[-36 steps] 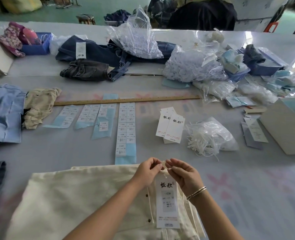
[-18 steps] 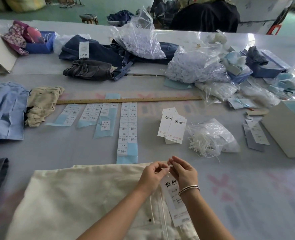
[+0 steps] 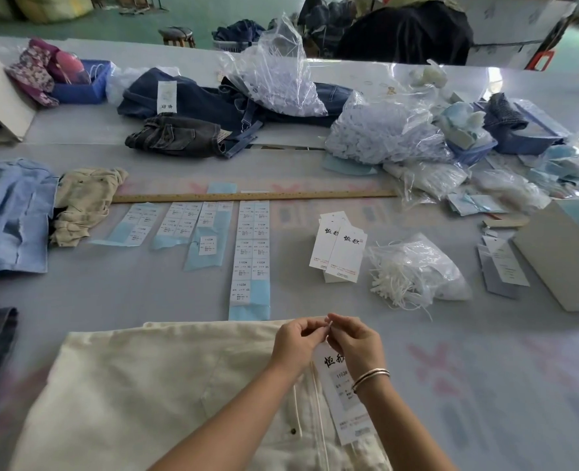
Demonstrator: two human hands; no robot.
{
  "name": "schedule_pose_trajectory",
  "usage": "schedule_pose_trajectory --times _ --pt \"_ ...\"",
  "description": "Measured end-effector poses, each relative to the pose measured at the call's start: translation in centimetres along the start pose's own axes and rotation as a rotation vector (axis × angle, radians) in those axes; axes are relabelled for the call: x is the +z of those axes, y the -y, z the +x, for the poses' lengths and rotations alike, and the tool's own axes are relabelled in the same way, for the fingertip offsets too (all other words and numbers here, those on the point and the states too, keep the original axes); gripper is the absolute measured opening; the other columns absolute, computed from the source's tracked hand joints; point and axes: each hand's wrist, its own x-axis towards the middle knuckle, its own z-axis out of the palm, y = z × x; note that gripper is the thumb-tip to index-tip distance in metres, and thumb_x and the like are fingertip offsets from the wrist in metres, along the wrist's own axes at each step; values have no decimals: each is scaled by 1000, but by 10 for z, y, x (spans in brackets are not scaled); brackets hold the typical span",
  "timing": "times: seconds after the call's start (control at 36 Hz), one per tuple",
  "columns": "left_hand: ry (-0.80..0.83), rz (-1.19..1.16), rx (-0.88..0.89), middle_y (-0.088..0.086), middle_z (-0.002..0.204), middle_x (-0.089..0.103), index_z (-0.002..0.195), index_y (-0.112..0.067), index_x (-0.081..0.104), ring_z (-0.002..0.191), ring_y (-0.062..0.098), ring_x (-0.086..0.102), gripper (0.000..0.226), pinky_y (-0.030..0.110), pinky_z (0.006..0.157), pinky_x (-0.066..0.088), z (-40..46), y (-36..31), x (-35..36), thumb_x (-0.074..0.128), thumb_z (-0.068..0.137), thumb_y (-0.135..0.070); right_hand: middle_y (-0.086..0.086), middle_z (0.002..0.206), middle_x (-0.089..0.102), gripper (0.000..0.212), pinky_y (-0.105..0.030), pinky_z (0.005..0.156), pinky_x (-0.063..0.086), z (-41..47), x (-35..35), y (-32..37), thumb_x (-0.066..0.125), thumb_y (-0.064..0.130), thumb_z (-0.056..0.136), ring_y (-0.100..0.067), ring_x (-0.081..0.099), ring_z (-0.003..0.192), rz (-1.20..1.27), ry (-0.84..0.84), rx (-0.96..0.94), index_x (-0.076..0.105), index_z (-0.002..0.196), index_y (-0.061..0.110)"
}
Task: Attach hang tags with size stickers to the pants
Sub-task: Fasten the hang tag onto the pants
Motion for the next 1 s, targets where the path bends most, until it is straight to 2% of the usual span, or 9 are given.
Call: schedule_pose_trajectory --times 0.11,0.22,0.39,0.5,0.61,0.72,0.83,0.92,1.0 --pt "-8 -45 -34 1 75 69 78 -16 67 71 13 64 16 19 72 53 -1 3 1 65 87 -4 -8 73 70 19 -17 56 54 0 -3 5 60 -14 82 -9 66 57 166 -38 88 66 94 -1" --pt "6 0 -34 -3 71 67 78 -16 65 63 4 64 14 14 66 50 -2 5 -1 65 88 -5 -11 71 71 21 -19 59 57 -3 -4 7 59 -14 82 -13 69 61 393 -75 180 64 95 2" --pt "21 52 -21 -5 66 64 76 -18 63 63 5 59 17 16 69 50 -5 5 0 65 88 -5 -9 62 68 20 -21 53 56 -10 3 6 55 -11 86 -14 66 54 535 -106 246 63 96 4" --pt "2 26 -20 -6 68 65 76 -19 65 65 5 60 16 17 69 49 -5 5 3 66 87 -7 -5 55 64 21 -19 48 52 -12 13 4 54 -11 87 -12 62 48 524 -105 244 64 94 5" --pt "-27 -45 -29 -4 72 68 79 -18 67 69 10 62 13 26 75 54 -5 6 4 66 87 -9 -3 57 67 21 -19 49 52 -14 16 0 54 -10 87 -12 64 50 509 -109 208 65 94 6" --pt "-74 -172 -49 -6 69 70 79 -17 68 65 3 64 10 16 65 51 -6 7 4 67 87 -11 -8 70 71 20 -18 56 54 -15 15 -4 56 -8 86 -14 67 61 391 -77 165 70 90 7" --pt "-68 -132 -19 -4 71 70 80 -17 68 67 6 64 14 18 67 52 -6 7 3 65 88 -7 -7 74 74 30 -19 60 54 -15 9 -3 59 -3 86 -13 69 67 225 -12 112 78 73 16" --pt "-54 -99 6 0 76 70 82 -17 68 72 10 65 16 20 73 53 -6 7 1 63 89 -4 -3 75 74 35 -17 60 53 -15 6 0 60 0 87 -10 69 68 129 34 62 79 72 25" --pt "-47 -82 18 4 83 71 85 -18 69 78 13 66 15 21 76 53 -6 6 1 63 89 -5 -3 72 74 33 -16 58 52 -14 5 2 61 0 87 -10 69 66 97 54 52 78 69 22"
